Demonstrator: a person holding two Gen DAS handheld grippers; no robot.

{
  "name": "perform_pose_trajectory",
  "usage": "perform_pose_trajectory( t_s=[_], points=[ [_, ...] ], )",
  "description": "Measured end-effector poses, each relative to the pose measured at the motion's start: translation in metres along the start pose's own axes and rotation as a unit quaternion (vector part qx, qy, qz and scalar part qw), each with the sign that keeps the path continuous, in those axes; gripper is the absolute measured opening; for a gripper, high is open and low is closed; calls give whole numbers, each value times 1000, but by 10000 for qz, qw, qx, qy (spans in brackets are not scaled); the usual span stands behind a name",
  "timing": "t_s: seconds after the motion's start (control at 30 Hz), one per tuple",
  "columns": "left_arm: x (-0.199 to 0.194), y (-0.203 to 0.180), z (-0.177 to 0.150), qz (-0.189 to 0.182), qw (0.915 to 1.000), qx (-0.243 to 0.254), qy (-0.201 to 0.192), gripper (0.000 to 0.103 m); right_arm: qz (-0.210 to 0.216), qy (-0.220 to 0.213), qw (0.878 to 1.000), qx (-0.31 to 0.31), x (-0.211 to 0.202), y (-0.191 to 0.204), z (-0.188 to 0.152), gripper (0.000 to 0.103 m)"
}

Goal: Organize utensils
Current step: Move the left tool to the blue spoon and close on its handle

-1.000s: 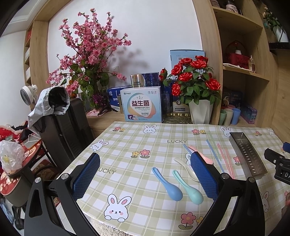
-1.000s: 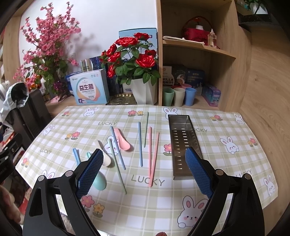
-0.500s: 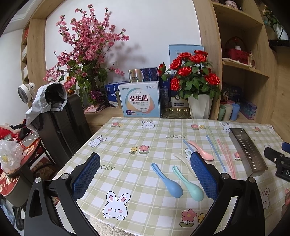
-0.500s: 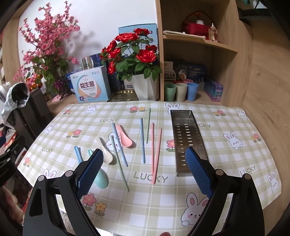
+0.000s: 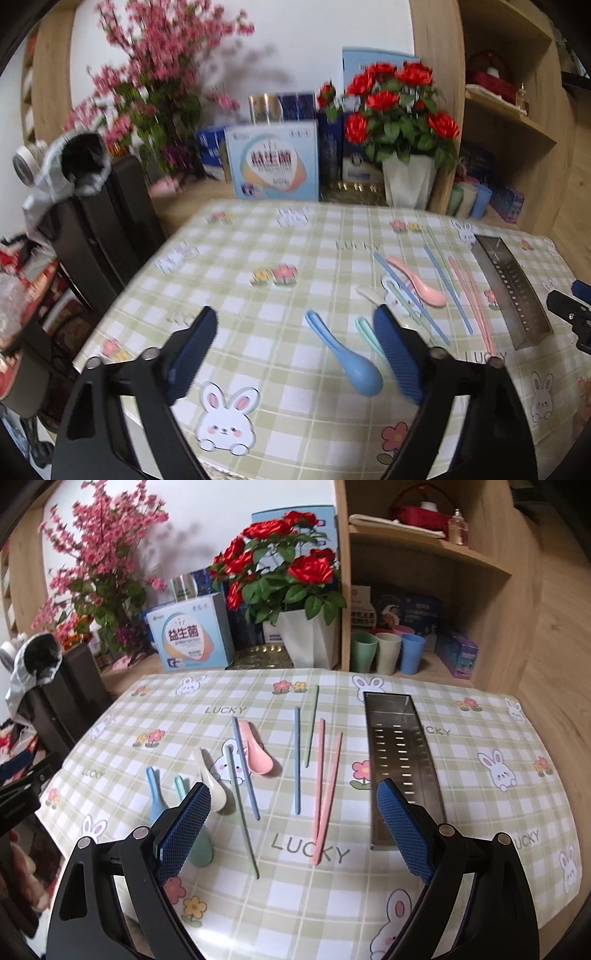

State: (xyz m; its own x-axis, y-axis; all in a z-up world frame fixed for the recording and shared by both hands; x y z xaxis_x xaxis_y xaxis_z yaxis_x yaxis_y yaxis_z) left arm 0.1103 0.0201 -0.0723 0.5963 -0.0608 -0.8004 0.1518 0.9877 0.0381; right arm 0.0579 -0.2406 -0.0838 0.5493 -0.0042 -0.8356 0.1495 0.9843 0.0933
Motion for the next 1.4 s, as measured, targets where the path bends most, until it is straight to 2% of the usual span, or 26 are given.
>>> perform_pose_trajectory(
  t_s=[0.17, 0.23, 0.3, 0.5, 0.63, 0.8, 1.03, 1.33, 1.4],
  points=[
    [32, 1, -7, -284, 9983, -74, 499, 56, 314, 236, 9991, -142, 24, 5, 4, 88],
    [43, 1, -9, -335, 9973, -100, 653, 52, 399, 376, 9983, -213, 36, 8, 6, 72],
    [57, 1, -10, -452, 9954, -173, 826, 47, 481, 505, 9972, -256, 47, 11, 8, 71],
    [87, -4, -13, -738, 9892, -291, 1229, 42, 496, 745, 9955, -310, 73, 15, 12, 56],
    [111, -11, -12, -989, 9822, -333, 1560, 41, 535, 950, 9938, -230, 90, 13, 14, 51],
    [140, -17, -14, -1123, 9723, -425, 2004, 33, 600, 1142, 9913, -255, 105, 17, 17, 51],
    [164, -21, -11, -1336, 9598, -646, 2382, 32, 673, 1251, 9895, -266, 116, 18, 27, 51],
    [176, -26, -6, -1290, 9559, -681, 2548, 32, 773, 1330, 9877, -273, 125, 18, 34, 51],
    [176, -26, -5, -1218, 9571, -643, 2548, 27, 781, 1329, 9877, -261, 125, 18, 34, 51]
  ],
)
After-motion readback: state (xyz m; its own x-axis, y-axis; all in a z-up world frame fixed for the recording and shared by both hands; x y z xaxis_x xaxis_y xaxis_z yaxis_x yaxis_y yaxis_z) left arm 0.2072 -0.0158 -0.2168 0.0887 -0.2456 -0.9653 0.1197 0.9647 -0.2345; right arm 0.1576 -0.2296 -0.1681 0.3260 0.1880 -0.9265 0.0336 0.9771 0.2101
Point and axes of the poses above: each gripper's, at about its wrist camera, not at the fingertips, and x roughly the way its jaws point, y to its left, z to its top, the point moved 4 cm from there along x, roughly the way its jaws point, and after that the axes turned 15 degrees about y, right-handed, at the moved point
